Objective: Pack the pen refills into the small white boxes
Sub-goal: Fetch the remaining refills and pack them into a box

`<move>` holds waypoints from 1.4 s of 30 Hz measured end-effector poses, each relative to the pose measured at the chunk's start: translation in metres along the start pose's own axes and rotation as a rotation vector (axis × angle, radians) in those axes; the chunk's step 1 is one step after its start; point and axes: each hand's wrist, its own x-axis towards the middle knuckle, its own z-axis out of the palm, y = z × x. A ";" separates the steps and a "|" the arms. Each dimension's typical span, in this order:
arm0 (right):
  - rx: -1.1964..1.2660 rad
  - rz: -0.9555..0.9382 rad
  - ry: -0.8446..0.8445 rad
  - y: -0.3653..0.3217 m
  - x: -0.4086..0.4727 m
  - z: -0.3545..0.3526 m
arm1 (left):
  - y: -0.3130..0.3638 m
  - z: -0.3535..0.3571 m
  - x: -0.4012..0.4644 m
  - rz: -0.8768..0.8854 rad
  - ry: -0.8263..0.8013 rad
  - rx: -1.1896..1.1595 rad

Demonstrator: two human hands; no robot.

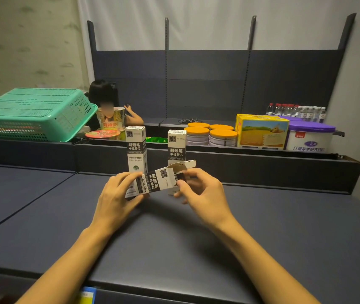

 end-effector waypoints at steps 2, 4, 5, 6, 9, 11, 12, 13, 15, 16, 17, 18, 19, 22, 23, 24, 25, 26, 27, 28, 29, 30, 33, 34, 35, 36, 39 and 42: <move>0.006 0.015 -0.003 0.000 0.000 0.000 | 0.000 0.000 0.000 -0.003 -0.003 0.003; -0.016 0.021 -0.014 0.002 0.000 -0.001 | -0.001 0.000 -0.001 -0.008 -0.010 0.007; -0.033 0.023 -0.027 0.003 0.000 -0.001 | -0.001 0.001 -0.001 -0.008 -0.014 0.008; -0.046 0.024 -0.046 0.002 -0.001 -0.001 | -0.002 0.001 -0.002 -0.006 -0.018 0.011; -0.044 0.024 -0.120 -0.001 -0.003 0.000 | -0.003 0.001 -0.002 -0.003 -0.029 0.018; -0.048 0.033 -0.160 -0.003 -0.004 0.000 | -0.003 0.001 -0.002 0.004 -0.027 0.017; -0.064 0.030 -0.174 -0.003 -0.004 0.000 | -0.003 0.001 -0.001 0.012 -0.025 0.016; -0.093 0.019 -0.184 -0.002 -0.005 0.001 | -0.003 0.001 -0.001 0.020 -0.025 0.016; -0.167 0.001 -0.213 -0.002 -0.006 0.001 | -0.002 0.002 -0.001 0.034 -0.029 0.020; -0.194 -0.004 -0.231 -0.002 -0.007 0.001 | -0.003 0.002 -0.001 0.040 -0.031 0.022; -0.212 -0.009 -0.250 -0.003 -0.007 0.001 | -0.003 0.002 -0.001 0.044 -0.032 0.024; -0.221 -0.013 -0.267 -0.004 -0.007 0.001 | -0.004 0.002 -0.001 0.048 -0.034 0.026; -0.227 -0.011 -0.286 -0.005 -0.007 0.000 | -0.004 0.002 0.000 0.053 -0.037 0.027; -0.245 0.038 -0.341 -0.007 -0.007 0.000 | -0.003 0.003 0.000 0.080 -0.042 0.039; -0.257 0.057 -0.353 -0.007 -0.008 0.000 | -0.003 0.004 0.000 0.088 -0.045 0.043; -0.269 0.070 -0.361 -0.007 -0.008 0.001 | -0.003 0.004 0.000 0.091 -0.048 0.045; -0.278 0.076 -0.365 -0.007 -0.009 0.001 | -0.004 0.004 -0.001 0.092 -0.050 0.047; -0.282 0.077 -0.364 -0.007 -0.009 0.001 | -0.004 0.004 -0.001 0.092 -0.051 0.048; -0.280 0.075 -0.360 -0.007 -0.009 0.000 | -0.004 0.003 -0.001 0.092 -0.052 0.050; -0.274 0.070 -0.353 -0.007 -0.008 0.000 | -0.003 0.003 -0.001 0.094 -0.053 0.053; -0.266 0.061 -0.344 -0.007 -0.008 0.000 | -0.003 0.003 -0.001 0.097 -0.051 0.057; -0.259 0.045 -0.331 -0.006 -0.008 0.000 | -0.003 0.003 -0.001 0.098 -0.049 0.061; -0.239 -0.032 -0.258 -0.004 -0.007 -0.001 | -0.003 0.002 -0.001 0.086 -0.036 0.068; -0.230 -0.059 -0.222 -0.003 -0.006 -0.002 | -0.003 0.002 -0.001 0.080 -0.030 0.067; -0.219 -0.080 -0.186 -0.003 -0.006 -0.003 | -0.002 0.001 -0.001 0.070 -0.025 0.063; -0.211 -0.097 -0.148 -0.002 -0.005 -0.004 | -0.002 0.001 -0.001 0.057 -0.021 0.058; -0.192 -0.126 -0.026 0.002 -0.003 -0.008 | -0.001 -0.001 -0.001 0.018 -0.015 0.024; -0.187 -0.130 0.072 0.004 0.003 -0.016 | 0.000 -0.007 0.003 -0.019 -0.029 -0.029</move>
